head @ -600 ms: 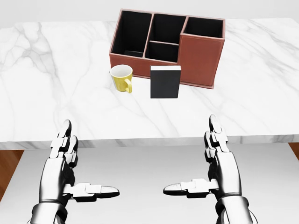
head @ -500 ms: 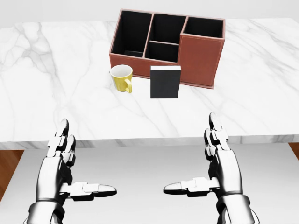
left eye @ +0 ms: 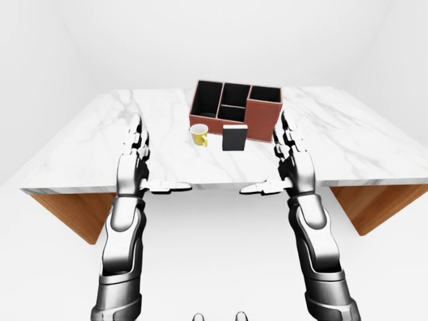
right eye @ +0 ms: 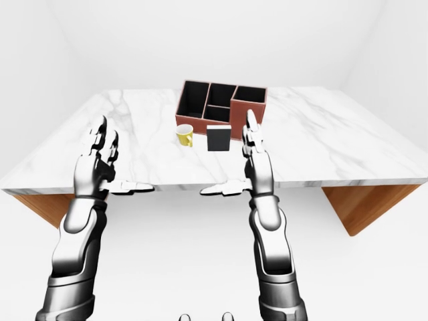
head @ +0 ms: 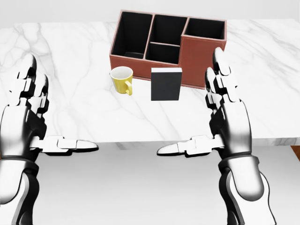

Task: Pick up the book and place it in the caddy.

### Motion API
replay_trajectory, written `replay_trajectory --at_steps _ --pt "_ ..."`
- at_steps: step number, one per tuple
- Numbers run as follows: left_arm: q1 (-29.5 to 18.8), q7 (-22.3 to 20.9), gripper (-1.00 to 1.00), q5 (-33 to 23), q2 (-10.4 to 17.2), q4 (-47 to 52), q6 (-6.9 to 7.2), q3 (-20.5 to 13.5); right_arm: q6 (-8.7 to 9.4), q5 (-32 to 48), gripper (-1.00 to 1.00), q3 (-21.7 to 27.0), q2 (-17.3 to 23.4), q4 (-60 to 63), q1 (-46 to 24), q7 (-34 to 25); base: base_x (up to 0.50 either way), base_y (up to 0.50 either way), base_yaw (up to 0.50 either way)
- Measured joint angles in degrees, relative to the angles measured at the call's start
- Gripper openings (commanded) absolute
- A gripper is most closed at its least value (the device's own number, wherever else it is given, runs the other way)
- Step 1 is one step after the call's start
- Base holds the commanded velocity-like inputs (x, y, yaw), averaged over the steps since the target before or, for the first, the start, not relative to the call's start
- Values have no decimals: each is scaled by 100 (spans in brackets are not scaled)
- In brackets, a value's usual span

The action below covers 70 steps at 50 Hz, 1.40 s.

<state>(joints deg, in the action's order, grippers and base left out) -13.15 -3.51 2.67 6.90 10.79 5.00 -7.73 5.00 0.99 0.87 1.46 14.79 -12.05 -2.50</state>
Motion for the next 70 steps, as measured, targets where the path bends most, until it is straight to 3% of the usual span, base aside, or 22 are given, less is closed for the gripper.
replay_trajectory --at_steps 25,70 --pt "-165 45 100 88 37 735 0 -77 0 -61 100 -32 11 536 -181 -125 50 0 0" --pt "-88 79 100 120 -8 796 0 -63 0 13 100 -83 -5 506 -127 -199 45 3 0"
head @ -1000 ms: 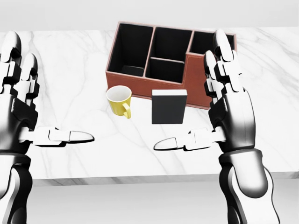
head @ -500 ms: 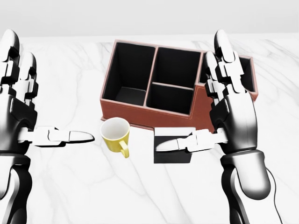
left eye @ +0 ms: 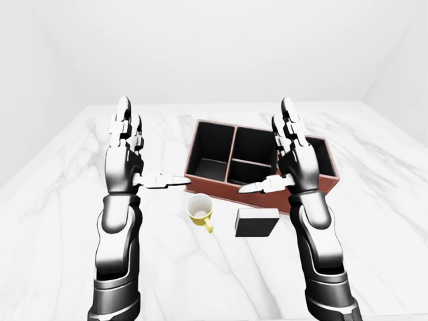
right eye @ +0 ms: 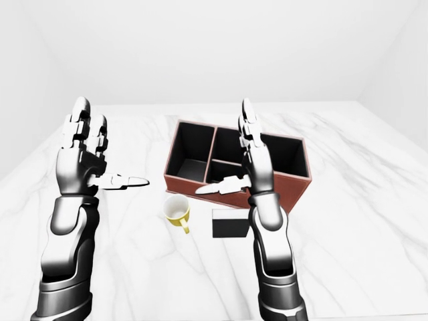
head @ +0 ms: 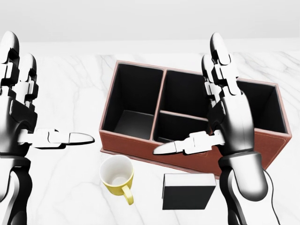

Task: Pick up the book and place it in the caddy.

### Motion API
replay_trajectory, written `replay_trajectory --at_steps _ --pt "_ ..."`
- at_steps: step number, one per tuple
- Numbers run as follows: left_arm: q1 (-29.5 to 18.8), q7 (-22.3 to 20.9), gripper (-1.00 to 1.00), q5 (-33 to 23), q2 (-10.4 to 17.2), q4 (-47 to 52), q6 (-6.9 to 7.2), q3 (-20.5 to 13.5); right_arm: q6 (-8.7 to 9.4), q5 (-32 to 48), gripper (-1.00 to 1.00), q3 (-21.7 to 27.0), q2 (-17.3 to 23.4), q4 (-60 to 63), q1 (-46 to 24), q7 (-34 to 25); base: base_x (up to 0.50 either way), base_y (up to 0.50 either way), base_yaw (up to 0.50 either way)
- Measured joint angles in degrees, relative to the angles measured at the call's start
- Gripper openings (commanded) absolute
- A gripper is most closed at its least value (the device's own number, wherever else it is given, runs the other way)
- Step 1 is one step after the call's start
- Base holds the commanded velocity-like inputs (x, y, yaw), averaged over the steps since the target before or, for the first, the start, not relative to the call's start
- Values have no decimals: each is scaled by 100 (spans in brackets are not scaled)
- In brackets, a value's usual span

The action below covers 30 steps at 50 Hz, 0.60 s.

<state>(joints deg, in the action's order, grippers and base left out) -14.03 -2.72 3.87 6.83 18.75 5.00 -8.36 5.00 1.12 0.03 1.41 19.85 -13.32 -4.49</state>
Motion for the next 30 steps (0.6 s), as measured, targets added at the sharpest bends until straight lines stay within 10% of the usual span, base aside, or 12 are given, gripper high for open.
replay_trajectory --at_steps 30 --pt "-31 -3 100 0 21 -48 0 -15 0 1380 100 -61 247 113 559 -535 0 0 0"
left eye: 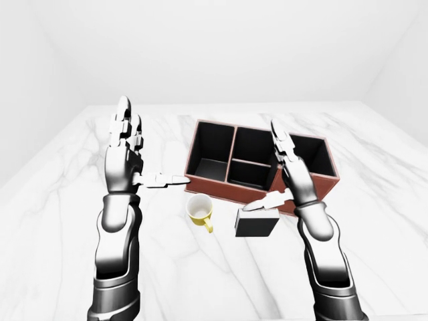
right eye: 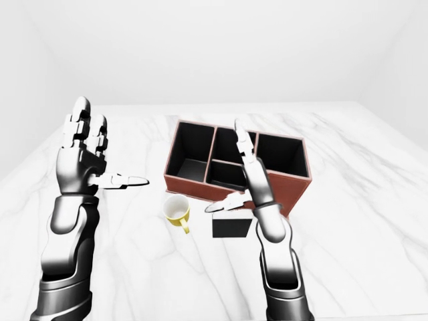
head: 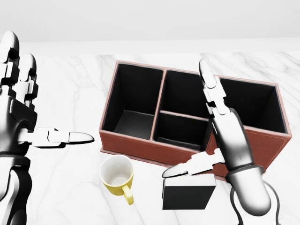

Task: Pick up the book and place it in the caddy.

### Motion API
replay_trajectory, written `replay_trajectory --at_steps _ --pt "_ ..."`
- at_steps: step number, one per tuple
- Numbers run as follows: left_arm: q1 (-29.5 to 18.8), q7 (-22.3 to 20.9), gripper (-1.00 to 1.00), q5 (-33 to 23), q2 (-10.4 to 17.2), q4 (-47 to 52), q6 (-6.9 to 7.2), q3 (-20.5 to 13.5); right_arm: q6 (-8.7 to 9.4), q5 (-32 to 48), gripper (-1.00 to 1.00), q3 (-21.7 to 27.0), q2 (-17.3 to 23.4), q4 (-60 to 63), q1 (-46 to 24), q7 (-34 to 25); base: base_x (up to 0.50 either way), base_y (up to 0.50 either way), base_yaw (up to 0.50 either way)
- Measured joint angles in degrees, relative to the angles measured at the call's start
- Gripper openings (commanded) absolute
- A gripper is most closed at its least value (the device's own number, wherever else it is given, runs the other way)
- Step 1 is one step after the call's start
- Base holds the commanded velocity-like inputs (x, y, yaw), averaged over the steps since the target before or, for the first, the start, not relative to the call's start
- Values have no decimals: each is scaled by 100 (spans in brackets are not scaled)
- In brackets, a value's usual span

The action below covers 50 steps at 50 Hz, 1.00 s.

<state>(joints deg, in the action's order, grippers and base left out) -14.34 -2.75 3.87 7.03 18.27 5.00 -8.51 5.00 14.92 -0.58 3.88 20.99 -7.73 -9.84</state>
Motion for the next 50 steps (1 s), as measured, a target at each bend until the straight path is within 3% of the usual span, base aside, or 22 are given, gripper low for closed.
replay_trajectory --at_steps 15,28,34,48,50 --pt "9 1 100 -4 -11 -9 0 14 0 882 100 240 84 424 676 -920 0 0 0" --pt "32 8 100 4 -26 31 0 20 -19 1549 100 324 138 448 931 -1253 0 0 0" --pt "35 7 100 18 -20 19 0 9 -250 1995 100 300 160 330 1027 -1241 0 0 0" --pt "47 8 100 40 -10 -1 0 -9 -989 3224 100 186 218 -318 987 -716 0 0 0" --pt "52 8 100 42 -12 -2 0 -8 -1000 3409 100 154 223 -422 960 -620 0 0 0"
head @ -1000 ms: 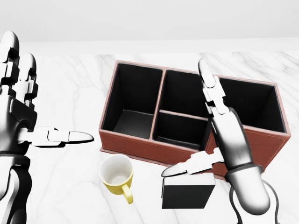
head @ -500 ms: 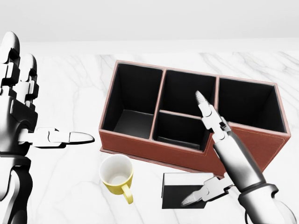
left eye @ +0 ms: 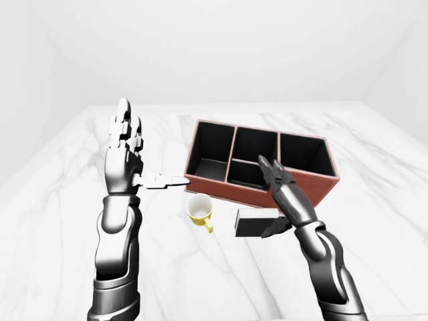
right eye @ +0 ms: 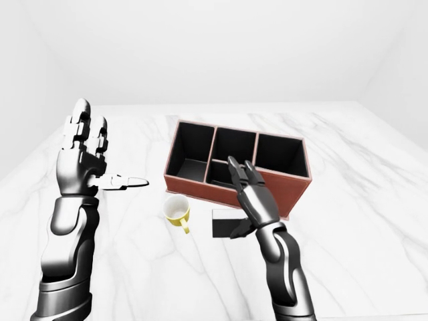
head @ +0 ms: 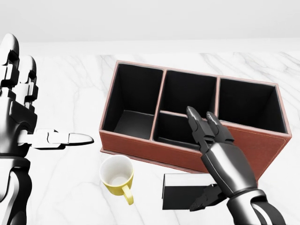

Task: Pick up the book and place it in the caddy.

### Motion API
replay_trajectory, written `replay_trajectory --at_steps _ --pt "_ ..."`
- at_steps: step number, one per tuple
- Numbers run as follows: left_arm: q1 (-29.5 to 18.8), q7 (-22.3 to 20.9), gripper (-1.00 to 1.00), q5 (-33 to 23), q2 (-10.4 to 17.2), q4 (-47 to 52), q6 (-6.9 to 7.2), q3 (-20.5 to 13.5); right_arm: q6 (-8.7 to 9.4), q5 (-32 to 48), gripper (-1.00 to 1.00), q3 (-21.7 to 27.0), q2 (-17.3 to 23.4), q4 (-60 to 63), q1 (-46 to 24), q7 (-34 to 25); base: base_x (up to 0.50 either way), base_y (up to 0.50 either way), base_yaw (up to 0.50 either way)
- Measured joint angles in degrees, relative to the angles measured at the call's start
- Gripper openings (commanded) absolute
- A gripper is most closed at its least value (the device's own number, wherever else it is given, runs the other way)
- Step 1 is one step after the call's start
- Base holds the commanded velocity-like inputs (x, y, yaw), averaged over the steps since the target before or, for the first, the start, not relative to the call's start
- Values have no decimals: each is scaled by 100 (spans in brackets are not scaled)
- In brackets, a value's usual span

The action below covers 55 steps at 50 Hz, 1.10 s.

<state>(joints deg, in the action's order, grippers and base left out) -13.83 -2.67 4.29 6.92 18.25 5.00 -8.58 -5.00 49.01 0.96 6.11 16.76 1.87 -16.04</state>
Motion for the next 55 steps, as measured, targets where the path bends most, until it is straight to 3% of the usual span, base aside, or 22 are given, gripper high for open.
replay_trajectory --at_steps 26,41,55 --pt "67 0 100 18 -22 -62 0 5 0 1805 100 -409 49 -1409 -517 875 0 0 0" --pt "95 4 100 18 -38 -189 0 15 0 2343 100 -530 127 -2121 -613 1331 0 0 0" --pt "133 7 100 27 -43 -198 0 10 0 2591 100 -617 147 -2313 -364 1410 0 0 0"
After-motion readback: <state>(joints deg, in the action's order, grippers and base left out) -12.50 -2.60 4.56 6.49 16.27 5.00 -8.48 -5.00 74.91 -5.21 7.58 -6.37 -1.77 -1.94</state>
